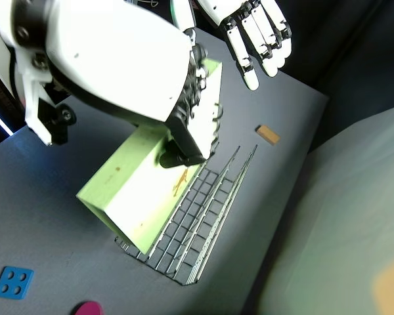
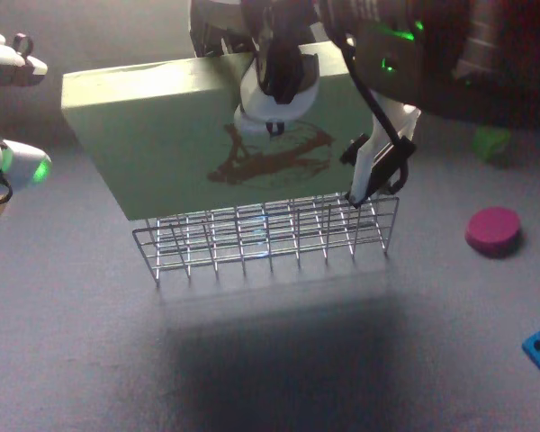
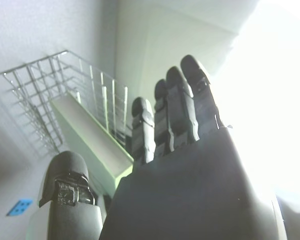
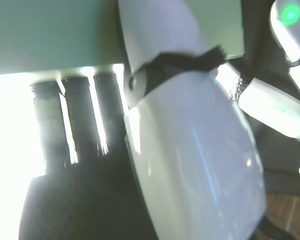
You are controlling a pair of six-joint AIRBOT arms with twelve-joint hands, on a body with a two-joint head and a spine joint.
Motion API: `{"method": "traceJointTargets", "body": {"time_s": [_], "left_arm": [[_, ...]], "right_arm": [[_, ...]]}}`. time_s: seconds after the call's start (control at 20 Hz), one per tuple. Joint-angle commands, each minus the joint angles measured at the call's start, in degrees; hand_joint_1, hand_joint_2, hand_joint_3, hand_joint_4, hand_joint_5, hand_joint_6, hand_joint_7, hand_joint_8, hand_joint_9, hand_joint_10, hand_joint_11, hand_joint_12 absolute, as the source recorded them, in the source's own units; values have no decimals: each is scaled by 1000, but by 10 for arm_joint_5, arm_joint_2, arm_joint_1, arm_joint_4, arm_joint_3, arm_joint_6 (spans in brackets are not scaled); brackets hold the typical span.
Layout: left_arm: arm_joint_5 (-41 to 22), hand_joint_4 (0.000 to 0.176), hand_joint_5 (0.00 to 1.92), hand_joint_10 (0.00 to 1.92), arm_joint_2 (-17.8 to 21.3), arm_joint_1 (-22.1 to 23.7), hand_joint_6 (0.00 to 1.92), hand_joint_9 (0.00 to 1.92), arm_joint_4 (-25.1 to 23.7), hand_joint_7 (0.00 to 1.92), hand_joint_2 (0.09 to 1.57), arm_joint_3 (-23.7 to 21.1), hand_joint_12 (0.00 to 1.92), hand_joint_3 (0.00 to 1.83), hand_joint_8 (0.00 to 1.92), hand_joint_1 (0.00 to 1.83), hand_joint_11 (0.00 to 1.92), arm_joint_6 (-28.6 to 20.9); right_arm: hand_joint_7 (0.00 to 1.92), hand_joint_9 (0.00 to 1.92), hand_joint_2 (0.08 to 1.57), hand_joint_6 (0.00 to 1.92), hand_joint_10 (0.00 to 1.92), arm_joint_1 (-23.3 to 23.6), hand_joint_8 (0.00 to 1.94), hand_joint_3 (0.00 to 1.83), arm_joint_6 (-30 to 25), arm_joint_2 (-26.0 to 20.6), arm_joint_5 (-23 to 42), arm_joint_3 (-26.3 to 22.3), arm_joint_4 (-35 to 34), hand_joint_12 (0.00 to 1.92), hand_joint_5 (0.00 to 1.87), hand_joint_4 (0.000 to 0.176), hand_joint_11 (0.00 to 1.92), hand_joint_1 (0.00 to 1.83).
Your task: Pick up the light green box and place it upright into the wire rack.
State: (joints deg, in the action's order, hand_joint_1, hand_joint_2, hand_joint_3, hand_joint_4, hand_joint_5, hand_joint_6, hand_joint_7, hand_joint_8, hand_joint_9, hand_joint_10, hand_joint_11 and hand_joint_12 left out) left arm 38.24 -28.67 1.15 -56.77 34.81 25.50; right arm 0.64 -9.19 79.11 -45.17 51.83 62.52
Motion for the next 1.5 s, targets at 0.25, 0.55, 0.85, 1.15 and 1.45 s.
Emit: {"method": "traceJointTargets", "body": {"time_s": [0.25,0.55,0.85,1.15,1.45], "left_arm": [[-20,113,206,0,1,7,3,171,-34,153,1240,-2,507,0,0,54,0,2],[-20,112,215,3,1,7,3,181,-32,155,1242,-3,526,1,1,52,0,2],[-20,111,228,2,1,7,3,189,-30,160,1241,-3,565,0,1,57,0,2],[-18,113,212,0,1,7,0,184,-28,160,1240,-4,569,0,1,58,0,2],[-18,113,209,0,1,7,0,177,-25,153,1240,-3,565,0,0,59,0,2]], "right_arm": [[852,793,1189,1077,1499,-12,1224,0,-16,18,38,29,42,1503,772,0,741,1352],[857,789,1191,1083,1502,-40,1225,0,-24,34,45,55,21,1503,759,0,749,1352],[848,788,1191,1081,1504,-62,1234,0,-24,55,52,94,29,1499,767,0,741,1351],[852,780,1192,1085,1506,-81,1236,0,-33,63,58,117,29,1501,765,0,743,1351],[844,783,1195,1081,1510,-90,1247,0,-38,64,57,118,31,1502,758,0,744,1351]]}}
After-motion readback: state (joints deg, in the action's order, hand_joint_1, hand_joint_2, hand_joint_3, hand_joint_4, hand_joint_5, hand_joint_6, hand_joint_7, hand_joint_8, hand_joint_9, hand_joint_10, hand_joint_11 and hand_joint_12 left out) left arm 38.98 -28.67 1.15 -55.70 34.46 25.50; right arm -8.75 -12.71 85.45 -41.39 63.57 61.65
